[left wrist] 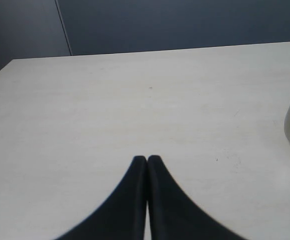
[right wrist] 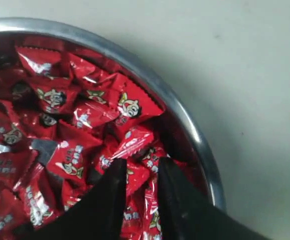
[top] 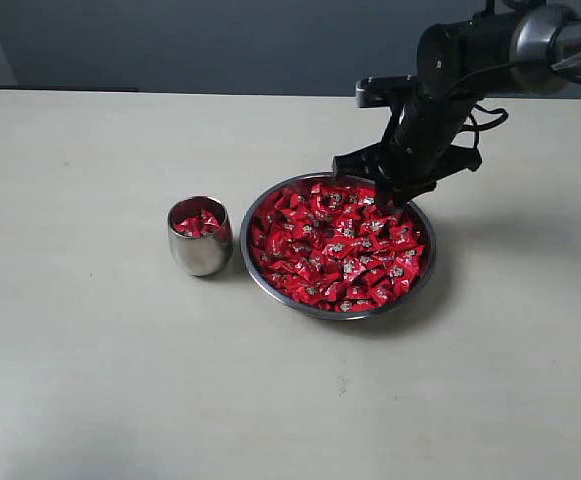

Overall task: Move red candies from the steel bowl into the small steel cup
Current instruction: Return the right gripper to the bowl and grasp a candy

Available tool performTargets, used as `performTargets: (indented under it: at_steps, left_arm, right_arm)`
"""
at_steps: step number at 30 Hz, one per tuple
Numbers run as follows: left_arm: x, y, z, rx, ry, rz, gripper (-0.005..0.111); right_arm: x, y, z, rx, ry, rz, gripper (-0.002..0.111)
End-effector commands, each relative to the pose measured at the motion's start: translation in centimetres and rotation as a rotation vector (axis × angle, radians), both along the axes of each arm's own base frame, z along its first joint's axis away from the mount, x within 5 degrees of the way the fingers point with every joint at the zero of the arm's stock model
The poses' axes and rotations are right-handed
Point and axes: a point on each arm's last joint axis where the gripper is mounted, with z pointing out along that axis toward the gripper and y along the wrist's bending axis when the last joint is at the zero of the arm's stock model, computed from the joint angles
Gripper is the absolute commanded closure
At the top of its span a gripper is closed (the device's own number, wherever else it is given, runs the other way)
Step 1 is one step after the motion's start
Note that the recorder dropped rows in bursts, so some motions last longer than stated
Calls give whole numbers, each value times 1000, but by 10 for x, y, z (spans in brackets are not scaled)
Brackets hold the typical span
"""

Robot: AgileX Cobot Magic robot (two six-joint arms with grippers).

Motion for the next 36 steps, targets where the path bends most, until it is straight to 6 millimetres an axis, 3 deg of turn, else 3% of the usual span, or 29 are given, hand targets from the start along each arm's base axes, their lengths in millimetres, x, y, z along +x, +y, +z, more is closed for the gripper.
performTargets:
  at_steps: [1, 7, 14, 23, 36]
  left_arm:
    - [0, 0, 0, 2, -12, 2, 106]
    - [0, 0, 0, 2, -12, 2, 106]
    - [0, 0, 0, 2, -12, 2, 106]
    - [0, 0, 0, 2, -12, 2, 106]
    - [0, 0, 0, 2, -12, 2, 106]
  right_arm:
    - [1, -3, -3, -1, 15, -14, 74]
    - [0, -2, -2, 16, 41, -93, 72]
    - [6, 19, 20, 192, 69, -192, 72]
    - [10, 43, 40, 131, 32, -272, 73]
    - [17, 47, 17, -56, 139, -392, 73]
